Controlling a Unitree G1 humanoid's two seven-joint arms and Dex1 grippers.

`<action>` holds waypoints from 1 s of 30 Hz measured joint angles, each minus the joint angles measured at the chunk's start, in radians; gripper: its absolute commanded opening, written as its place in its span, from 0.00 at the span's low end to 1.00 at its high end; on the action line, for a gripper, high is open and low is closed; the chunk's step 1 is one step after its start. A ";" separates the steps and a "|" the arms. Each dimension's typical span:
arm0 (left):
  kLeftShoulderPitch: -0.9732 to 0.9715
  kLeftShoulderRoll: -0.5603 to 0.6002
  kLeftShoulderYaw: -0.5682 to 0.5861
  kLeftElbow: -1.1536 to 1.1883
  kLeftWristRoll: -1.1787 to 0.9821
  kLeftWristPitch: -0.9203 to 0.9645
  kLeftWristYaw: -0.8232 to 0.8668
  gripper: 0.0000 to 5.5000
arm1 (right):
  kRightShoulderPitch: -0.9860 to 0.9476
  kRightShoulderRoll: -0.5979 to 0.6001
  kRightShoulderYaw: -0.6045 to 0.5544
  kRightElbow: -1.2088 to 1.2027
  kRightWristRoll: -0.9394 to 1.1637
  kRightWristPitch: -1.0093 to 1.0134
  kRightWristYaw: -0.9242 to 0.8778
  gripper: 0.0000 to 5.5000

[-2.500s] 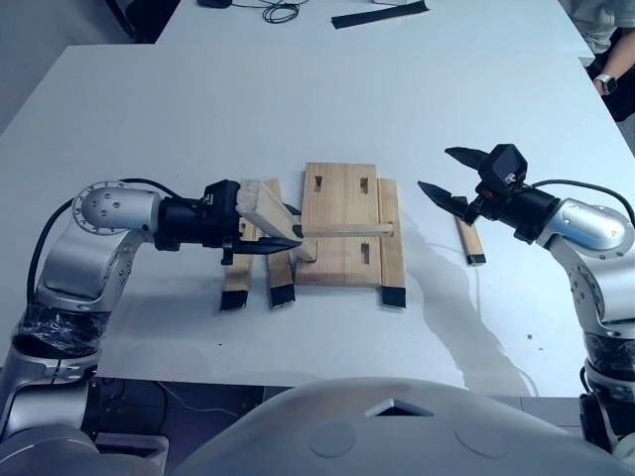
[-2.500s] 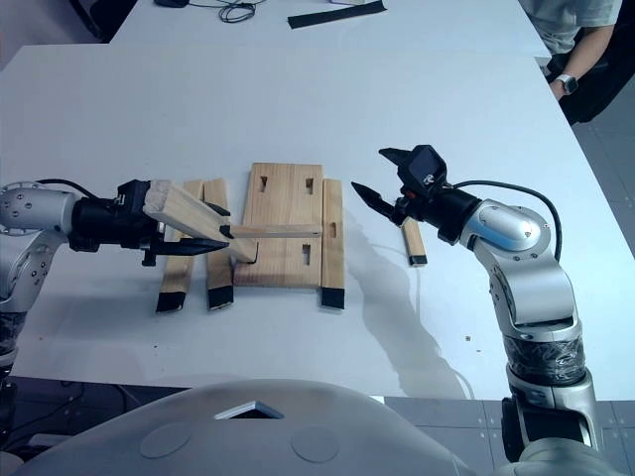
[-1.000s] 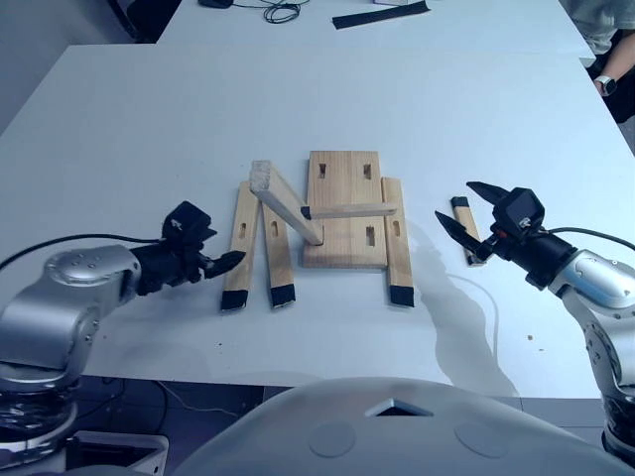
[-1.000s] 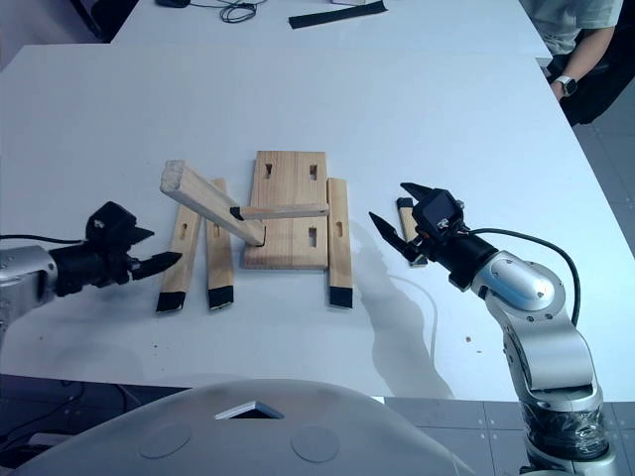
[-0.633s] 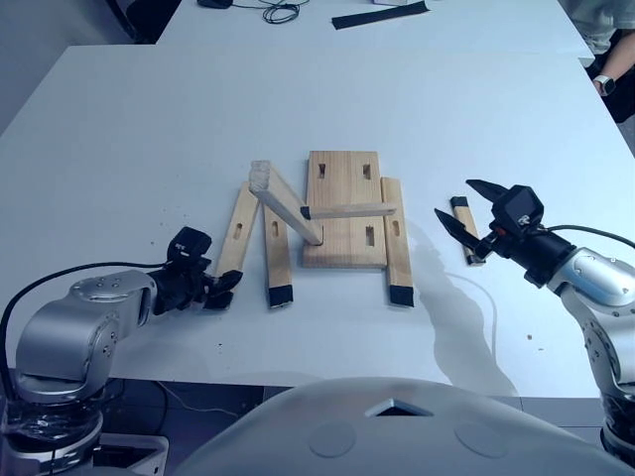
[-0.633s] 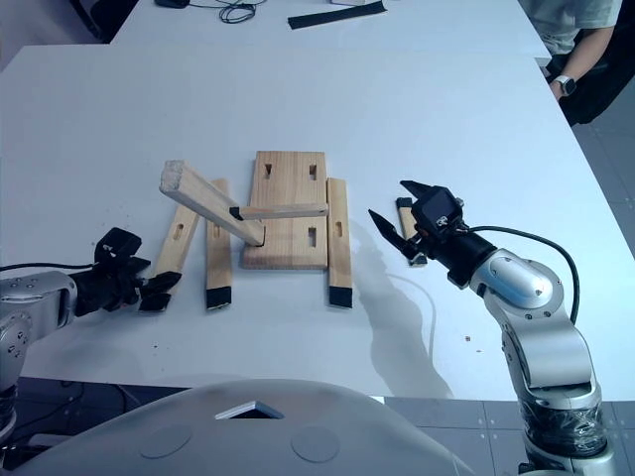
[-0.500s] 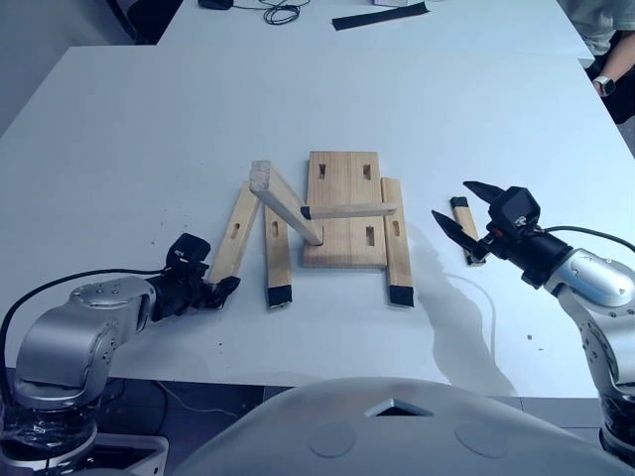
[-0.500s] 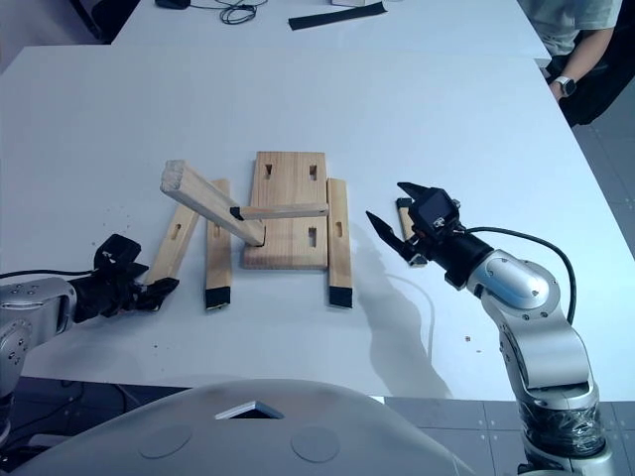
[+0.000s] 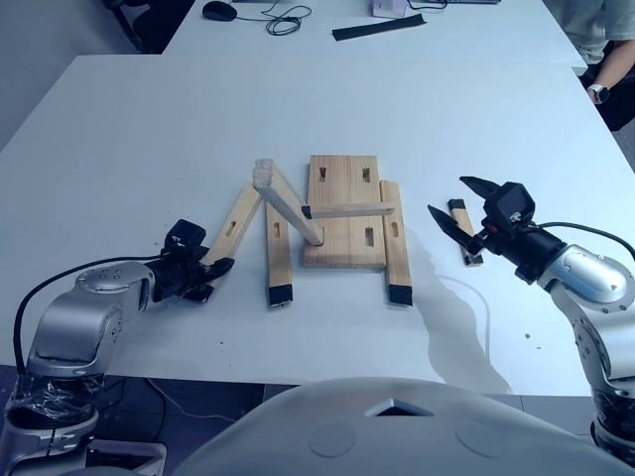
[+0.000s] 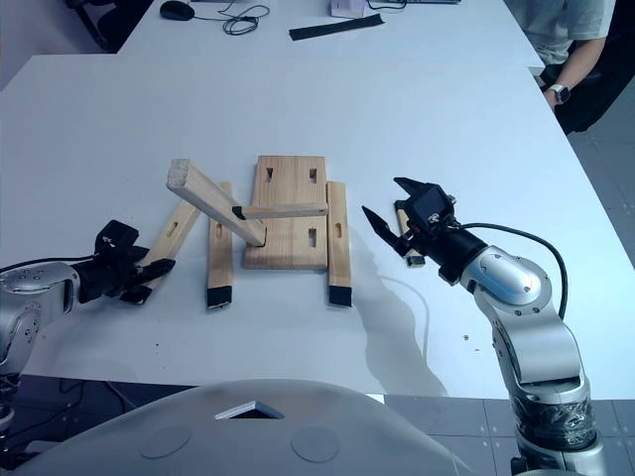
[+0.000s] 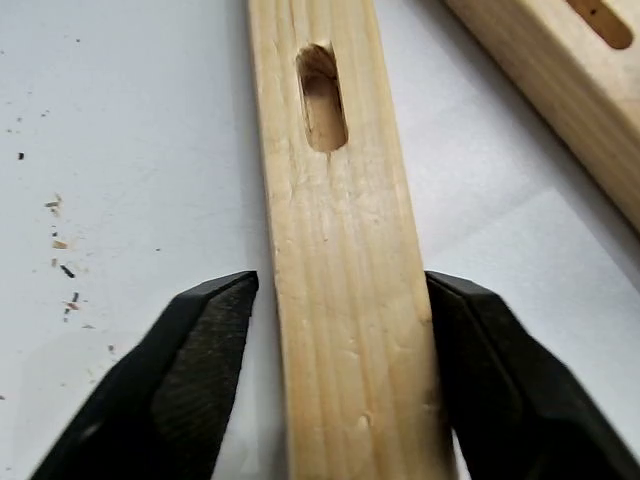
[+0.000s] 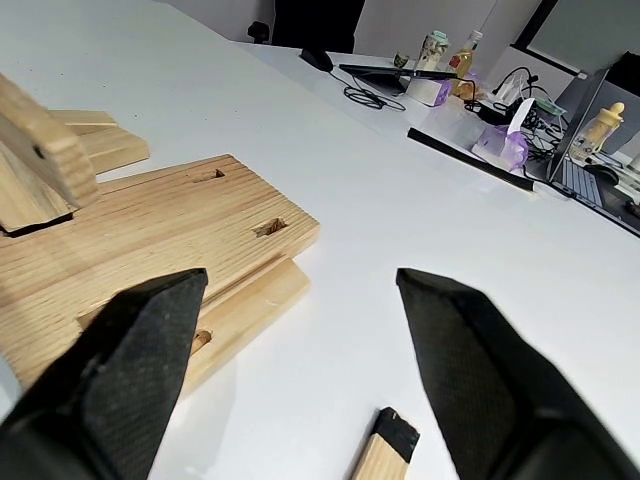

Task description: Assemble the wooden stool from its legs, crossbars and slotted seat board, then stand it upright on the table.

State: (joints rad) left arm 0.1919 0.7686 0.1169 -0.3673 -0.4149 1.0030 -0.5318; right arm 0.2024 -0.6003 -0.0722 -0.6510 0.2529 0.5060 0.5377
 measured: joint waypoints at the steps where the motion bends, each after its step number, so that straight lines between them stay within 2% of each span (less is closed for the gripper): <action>1: -0.006 -0.001 -0.003 0.023 0.002 -0.016 -0.002 0.43 | -0.002 0.000 -0.001 0.001 0.000 0.000 0.000 0.64; 3: -0.022 0.000 -0.005 0.062 0.005 -0.041 -0.006 0.37 | -0.009 -0.001 -0.003 0.002 0.000 0.000 0.000 0.64; 10: -0.208 -0.041 0.036 0.238 -0.016 -0.036 -0.014 0.37 | -0.045 -0.001 -0.043 0.030 0.009 0.000 -0.001 0.64; 14: -0.436 -0.065 0.126 0.239 -0.104 -0.116 -0.047 0.37 | -0.083 -0.002 -0.058 0.052 0.020 0.000 0.001 0.64; 18: -0.734 -0.088 0.229 0.176 -0.302 -0.121 -0.074 0.37 | -0.170 -0.010 -0.120 0.111 0.073 0.012 0.019 0.64; 21: -0.860 -0.095 0.250 0.080 -0.503 -0.082 -0.143 0.37 | -0.262 -0.015 -0.196 0.146 0.184 0.055 0.042 0.64; 25: -0.866 -0.075 0.260 -0.046 -0.805 0.022 -0.207 0.37 | -0.326 -0.044 -0.309 0.148 0.473 0.159 0.140 0.64; 29: -0.835 -0.058 0.250 -0.110 -0.917 0.041 -0.204 0.37 | -0.340 -0.103 -0.401 0.111 0.795 0.248 0.247 0.64; 30: -0.814 -0.054 0.239 -0.125 -0.934 0.046 -0.188 0.37 | -0.355 -0.124 -0.406 0.103 0.866 0.270 0.257 0.67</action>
State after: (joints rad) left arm -0.6226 0.7144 0.3556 -0.4923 -1.3486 1.0493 -0.7198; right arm -0.1525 -0.7238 -0.4782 -0.5481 1.1191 0.7761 0.7944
